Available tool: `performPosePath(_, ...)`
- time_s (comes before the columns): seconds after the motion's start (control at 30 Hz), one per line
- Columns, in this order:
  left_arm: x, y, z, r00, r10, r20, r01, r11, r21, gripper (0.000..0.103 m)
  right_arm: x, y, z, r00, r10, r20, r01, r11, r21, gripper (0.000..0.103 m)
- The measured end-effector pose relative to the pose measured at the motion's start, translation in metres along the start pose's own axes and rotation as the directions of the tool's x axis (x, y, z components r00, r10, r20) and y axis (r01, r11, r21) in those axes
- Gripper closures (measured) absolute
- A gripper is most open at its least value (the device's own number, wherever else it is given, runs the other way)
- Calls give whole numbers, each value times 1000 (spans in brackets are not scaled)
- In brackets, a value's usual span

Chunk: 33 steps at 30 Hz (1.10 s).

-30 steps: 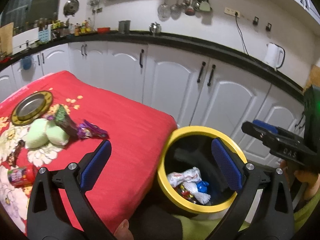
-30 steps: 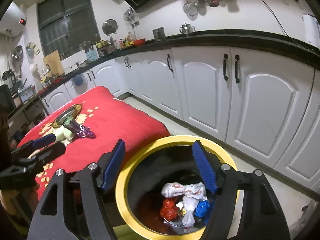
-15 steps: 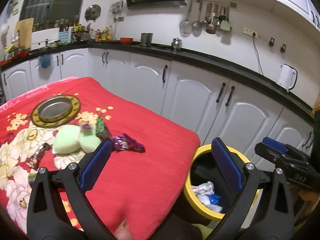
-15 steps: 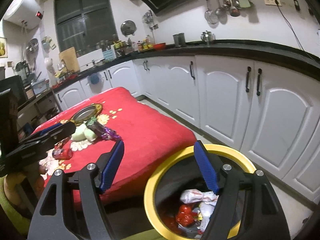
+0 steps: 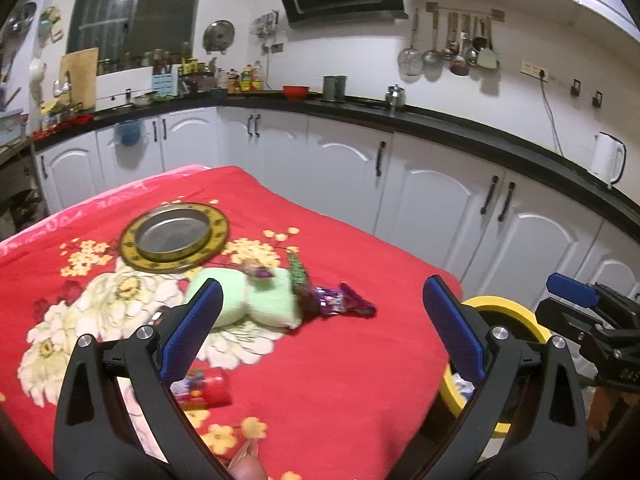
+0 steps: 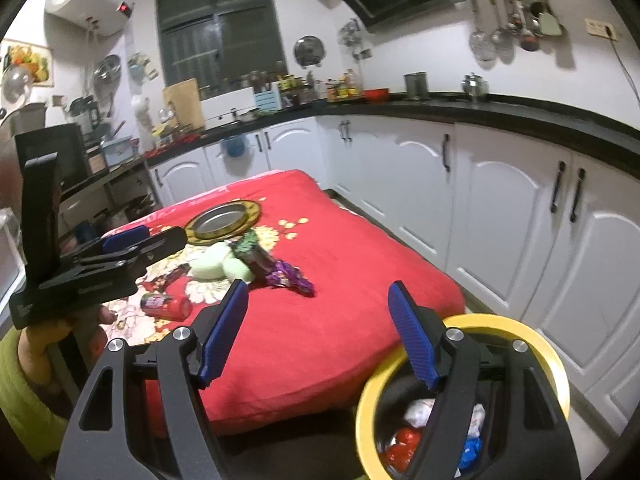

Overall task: Collect trash
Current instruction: 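Move both open tools back over the remaining trash on the blanket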

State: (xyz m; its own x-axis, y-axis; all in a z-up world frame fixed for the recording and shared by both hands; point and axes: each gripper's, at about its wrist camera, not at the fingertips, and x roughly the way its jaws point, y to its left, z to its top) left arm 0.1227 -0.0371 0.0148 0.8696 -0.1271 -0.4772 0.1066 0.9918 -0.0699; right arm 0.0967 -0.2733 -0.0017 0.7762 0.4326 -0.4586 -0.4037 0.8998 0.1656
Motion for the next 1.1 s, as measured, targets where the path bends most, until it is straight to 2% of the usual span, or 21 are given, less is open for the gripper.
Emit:
performPosePath(0.3, -4, 37, 5, 997, 70, 8, -70, 997, -31, 11, 27, 34, 14, 999, 48, -22, -50, 995, -83, 33)
performPosePath(0.57, 0, 76, 7, 991, 135, -16, -136, 987, -86, 11, 66, 60, 21, 995, 81, -57, -89, 984, -154, 33)
performPosePath(0.83, 18, 124, -1, 976, 195, -101, -209, 965, -158, 11, 113, 76, 25, 988, 105, -111, -125, 973, -196, 33)
performPosePath(1.1, 46, 160, -16, 959, 178, -221, -223, 954, -199, 11, 171, 88, 26, 971, 106, -213, -157, 959, -237, 33)
